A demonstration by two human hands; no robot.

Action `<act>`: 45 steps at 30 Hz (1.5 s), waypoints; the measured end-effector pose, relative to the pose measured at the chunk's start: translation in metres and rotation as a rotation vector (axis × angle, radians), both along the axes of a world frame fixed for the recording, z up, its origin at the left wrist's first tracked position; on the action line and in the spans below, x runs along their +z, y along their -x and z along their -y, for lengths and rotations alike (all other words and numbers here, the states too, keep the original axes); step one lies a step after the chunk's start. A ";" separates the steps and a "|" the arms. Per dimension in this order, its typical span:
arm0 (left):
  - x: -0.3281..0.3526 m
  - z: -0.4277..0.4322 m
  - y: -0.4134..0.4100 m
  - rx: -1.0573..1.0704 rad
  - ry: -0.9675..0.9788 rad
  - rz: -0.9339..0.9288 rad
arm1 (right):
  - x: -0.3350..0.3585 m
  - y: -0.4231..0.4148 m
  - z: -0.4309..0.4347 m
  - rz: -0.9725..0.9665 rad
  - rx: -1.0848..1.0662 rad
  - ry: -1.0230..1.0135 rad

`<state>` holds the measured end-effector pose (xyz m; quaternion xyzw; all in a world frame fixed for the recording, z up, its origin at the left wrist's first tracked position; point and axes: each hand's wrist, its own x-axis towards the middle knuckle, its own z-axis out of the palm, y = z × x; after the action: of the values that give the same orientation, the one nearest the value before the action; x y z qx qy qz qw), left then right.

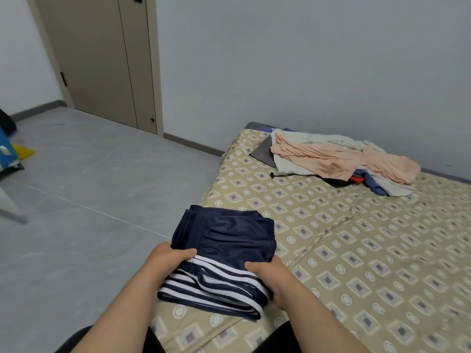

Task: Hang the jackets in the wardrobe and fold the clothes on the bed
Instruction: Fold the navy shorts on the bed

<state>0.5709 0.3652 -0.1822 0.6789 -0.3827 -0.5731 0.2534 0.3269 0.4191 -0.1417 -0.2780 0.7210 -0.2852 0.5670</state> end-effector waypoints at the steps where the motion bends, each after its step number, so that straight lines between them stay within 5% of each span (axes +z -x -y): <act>1: 0.002 -0.002 -0.001 0.003 0.003 -0.001 | 0.000 -0.002 -0.002 0.023 0.023 -0.010; 9: 0.015 -0.028 -0.010 -0.105 -0.199 -0.071 | 0.011 0.007 -0.016 0.002 0.178 -0.050; 14: 0.024 -0.044 -0.004 -0.188 -0.256 -0.013 | 0.021 0.005 -0.030 -0.207 0.271 -0.080; 18: 0.025 -0.049 0.006 -0.130 -0.086 0.078 | 0.018 0.008 -0.028 -0.156 0.129 -0.113; 20: 0.028 -0.053 0.009 -0.160 0.052 0.314 | 0.018 0.007 -0.027 -0.037 0.035 -0.116; 22: 0.027 -0.056 0.013 -0.219 0.357 0.620 | 0.019 0.006 -0.026 0.012 0.002 -0.112; 24: 0.023 -0.056 0.023 -0.363 0.612 0.657 | 0.017 0.007 -0.025 -0.015 0.006 -0.117; 26: 0.017 -0.058 0.038 -0.586 0.680 0.672 | 0.015 0.008 -0.024 -0.126 0.041 -0.097; 29: 0.001 -0.064 0.055 -0.805 0.625 0.798 | 0.013 0.005 -0.028 -0.571 0.254 0.046; 33: -0.007 -0.061 0.058 -0.832 0.518 0.888 | -0.003 -0.005 -0.027 -0.972 0.698 0.261; 37: -0.009 -0.056 0.049 -0.793 0.407 0.889 | -0.026 -0.010 -0.016 -1.055 0.892 0.202; 45: -0.021 -0.050 0.044 -0.772 0.384 0.796 | -0.059 -0.009 0.007 -1.050 0.800 0.119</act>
<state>0.5264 0.4150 -0.2037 0.5954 -0.7648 -0.2452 -0.0185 0.3356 0.4120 -0.2011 -0.6572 0.7258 0.0814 0.1863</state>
